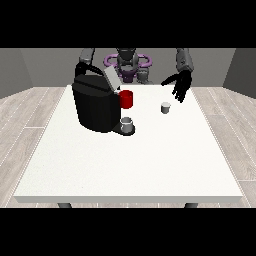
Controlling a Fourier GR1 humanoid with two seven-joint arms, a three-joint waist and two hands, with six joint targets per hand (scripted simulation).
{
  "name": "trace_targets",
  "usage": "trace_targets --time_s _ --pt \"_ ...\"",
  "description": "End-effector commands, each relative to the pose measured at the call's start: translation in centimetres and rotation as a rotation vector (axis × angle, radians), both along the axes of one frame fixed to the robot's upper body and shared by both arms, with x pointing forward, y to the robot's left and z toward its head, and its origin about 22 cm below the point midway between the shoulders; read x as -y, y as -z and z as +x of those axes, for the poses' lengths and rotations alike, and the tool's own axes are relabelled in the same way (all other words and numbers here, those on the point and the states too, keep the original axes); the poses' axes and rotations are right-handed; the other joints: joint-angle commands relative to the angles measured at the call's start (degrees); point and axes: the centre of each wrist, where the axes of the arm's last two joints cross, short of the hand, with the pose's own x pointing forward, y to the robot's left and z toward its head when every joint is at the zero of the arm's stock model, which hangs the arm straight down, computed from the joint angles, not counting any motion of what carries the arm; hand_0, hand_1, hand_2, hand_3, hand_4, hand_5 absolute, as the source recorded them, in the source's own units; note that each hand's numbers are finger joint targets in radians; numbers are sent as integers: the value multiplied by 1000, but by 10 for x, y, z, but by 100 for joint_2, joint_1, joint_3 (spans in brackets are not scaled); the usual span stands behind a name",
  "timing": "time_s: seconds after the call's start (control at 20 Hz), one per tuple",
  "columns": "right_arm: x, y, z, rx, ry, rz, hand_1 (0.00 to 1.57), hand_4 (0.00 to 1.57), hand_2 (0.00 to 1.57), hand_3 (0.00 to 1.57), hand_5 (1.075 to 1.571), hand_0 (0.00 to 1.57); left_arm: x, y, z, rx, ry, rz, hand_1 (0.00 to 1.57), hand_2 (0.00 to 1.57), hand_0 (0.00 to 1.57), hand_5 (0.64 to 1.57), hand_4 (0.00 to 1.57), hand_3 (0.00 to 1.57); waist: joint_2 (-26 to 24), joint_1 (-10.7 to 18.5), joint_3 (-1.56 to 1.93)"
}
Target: Insert the coffee pod into the coffee machine and close the lid
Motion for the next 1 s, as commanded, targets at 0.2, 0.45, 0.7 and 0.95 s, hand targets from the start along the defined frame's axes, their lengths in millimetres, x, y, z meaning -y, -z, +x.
trace_targets --time_s 0.2,0.45,0.7,0.95 --pt "-12 -12 11 -38 -30 -1 0 0 0 0 1571 0 -12 16 20 -44 -17 123 0 0 0 1571 0 0 352 -95 -1" --pt "-9 6 15 -57 -22 19 0 0 0 0 1571 0 7 21 36 -52 -26 181 0 423 0 1571 0 0 245 -40 1" --pt "-24 5 20 -36 -44 -1 0 0 0 0 1571 0 29 35 43 42 -39 253 940 950 940 1571 81 692 405 -8 0" --pt "-13 14 21 -101 -15 -28 0 0 0 0 1571 0 34 40 44 48 30 400 1038 1105 1038 1571 462 908 201 -23 1"
